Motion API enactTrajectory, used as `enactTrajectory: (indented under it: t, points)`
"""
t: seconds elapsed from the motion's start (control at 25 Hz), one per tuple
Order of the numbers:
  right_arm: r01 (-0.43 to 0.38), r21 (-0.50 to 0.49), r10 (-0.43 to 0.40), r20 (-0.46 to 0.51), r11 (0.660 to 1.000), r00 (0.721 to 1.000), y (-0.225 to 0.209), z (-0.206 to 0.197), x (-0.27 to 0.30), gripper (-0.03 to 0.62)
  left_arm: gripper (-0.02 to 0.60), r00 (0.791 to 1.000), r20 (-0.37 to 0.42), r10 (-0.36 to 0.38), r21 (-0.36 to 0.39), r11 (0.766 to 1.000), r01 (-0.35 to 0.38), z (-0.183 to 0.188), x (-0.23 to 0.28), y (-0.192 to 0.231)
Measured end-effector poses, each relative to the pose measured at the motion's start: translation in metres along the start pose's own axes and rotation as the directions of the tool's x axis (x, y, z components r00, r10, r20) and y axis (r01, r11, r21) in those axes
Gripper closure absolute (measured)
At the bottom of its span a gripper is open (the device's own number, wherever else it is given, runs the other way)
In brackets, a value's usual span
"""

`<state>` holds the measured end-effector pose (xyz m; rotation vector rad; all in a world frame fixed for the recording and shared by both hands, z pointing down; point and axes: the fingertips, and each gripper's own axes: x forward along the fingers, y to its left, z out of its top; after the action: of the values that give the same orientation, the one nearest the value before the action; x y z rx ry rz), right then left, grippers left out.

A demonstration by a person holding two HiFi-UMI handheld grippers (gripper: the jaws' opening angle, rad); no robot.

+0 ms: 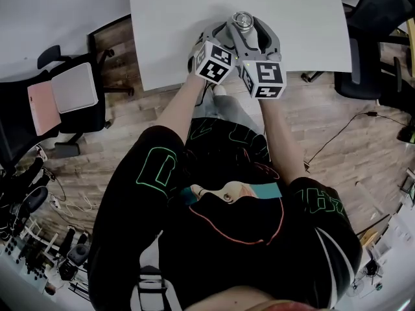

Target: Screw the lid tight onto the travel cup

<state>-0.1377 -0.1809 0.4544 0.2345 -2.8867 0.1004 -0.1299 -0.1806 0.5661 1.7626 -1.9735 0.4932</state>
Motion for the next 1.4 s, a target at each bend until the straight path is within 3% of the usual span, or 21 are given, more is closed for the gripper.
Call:
enactTrajectory:
  t: [0.24,0.48,0.68,0.84,1.04,1.12,1.2,1.4]
  points:
    - [-0.022,0.015,0.022,0.003,1.0,1.0,0.002,0.0,0.0,0.361,0.262,1.0,0.008,0.005,0.008,1.0,-0.005,0.0,-0.001,0.001]
    - [-0.044,0.002,0.044,-0.077,0.999,0.996,0.005,-0.004,0.001,0.359,0.253,1.0,-0.004,-0.006,-0.011,1.0,0.006,-0.006,-0.003,-0.001]
    - [-0.057,-0.025,0.054,-0.102,0.998,0.993,0.002,-0.003,0.001,0.358,0.193,0.999,-0.006,-0.048,0.014,0.999,0.048,0.002,-0.013,-0.005]
    - [-0.109,-0.025,0.107,-0.073,0.994,0.992,0.004,0.009,-0.003,0.307,0.193,0.994,0.111,0.0,-0.039,0.999,0.005,0.03,-0.046,0.008]
    - [-0.118,-0.038,0.119,0.011,0.992,0.993,0.003,0.047,-0.005,0.338,0.232,0.973,0.185,0.136,-0.037,0.991,-0.131,0.061,-0.094,0.049]
    - [-0.118,-0.028,0.12,0.058,0.993,0.991,0.0,0.066,-0.005,0.369,0.262,0.953,0.235,0.191,-0.02,0.981,-0.191,0.082,-0.113,0.065]
    - [-0.116,-0.022,0.118,0.104,0.993,0.987,-0.004,0.088,-0.003,0.44,0.342,0.913,0.316,0.259,-0.035,0.964,-0.262,0.112,-0.136,0.084]
    - [-0.099,-0.016,0.101,0.203,0.995,0.974,-0.008,0.141,0.002,0.512,0.527,0.761,0.51,0.401,-0.134,0.911,-0.39,0.186,-0.192,0.119]
